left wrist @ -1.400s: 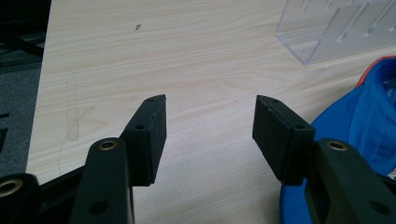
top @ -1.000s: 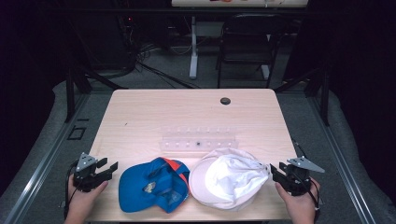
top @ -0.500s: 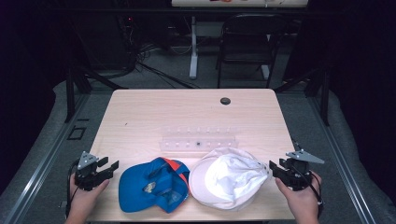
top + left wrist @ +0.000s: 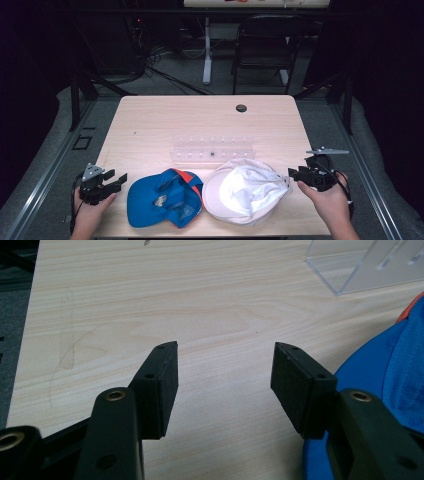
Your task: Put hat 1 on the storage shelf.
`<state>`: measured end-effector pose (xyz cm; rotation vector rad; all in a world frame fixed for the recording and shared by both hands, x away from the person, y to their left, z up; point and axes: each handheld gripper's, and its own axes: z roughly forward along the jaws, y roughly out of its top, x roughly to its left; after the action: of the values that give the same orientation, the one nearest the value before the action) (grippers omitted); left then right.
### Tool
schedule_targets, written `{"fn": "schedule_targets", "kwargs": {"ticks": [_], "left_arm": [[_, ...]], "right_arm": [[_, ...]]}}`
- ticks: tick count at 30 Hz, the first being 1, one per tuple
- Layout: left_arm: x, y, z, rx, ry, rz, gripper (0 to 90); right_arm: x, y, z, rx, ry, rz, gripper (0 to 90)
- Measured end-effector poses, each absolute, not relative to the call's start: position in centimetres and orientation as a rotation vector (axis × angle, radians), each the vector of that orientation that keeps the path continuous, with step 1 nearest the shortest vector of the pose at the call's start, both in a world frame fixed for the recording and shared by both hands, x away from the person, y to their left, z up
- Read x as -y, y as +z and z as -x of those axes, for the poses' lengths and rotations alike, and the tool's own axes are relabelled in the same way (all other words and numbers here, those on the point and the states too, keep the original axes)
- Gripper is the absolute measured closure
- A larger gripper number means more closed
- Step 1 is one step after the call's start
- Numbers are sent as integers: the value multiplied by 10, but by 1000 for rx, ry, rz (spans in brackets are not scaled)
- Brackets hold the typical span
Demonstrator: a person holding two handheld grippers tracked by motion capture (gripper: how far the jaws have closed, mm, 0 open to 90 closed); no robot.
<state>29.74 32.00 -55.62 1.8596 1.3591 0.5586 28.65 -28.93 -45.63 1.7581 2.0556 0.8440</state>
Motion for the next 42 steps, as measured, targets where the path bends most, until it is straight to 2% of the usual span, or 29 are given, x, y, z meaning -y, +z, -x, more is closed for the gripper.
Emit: {"fn": "schedule_targets", "kwargs": {"ticks": [10,18,29,42], "left_arm": [[-320,-557,-297,-1357,565,-1865,448],[-319,-558,-297,-1347,569,-1864,448],[-319,-558,-297,-1351,560,-1871,448],[-319,-559,-298,-1346,561,-1869,448]], "right_arm": [[279,-444,-290,-2180,758,-1772,567],[265,-451,-301,-2276,608,-1787,564],[260,-467,-317,-2342,486,-1873,636],[256,-482,-324,-2370,412,-1880,669]]}}
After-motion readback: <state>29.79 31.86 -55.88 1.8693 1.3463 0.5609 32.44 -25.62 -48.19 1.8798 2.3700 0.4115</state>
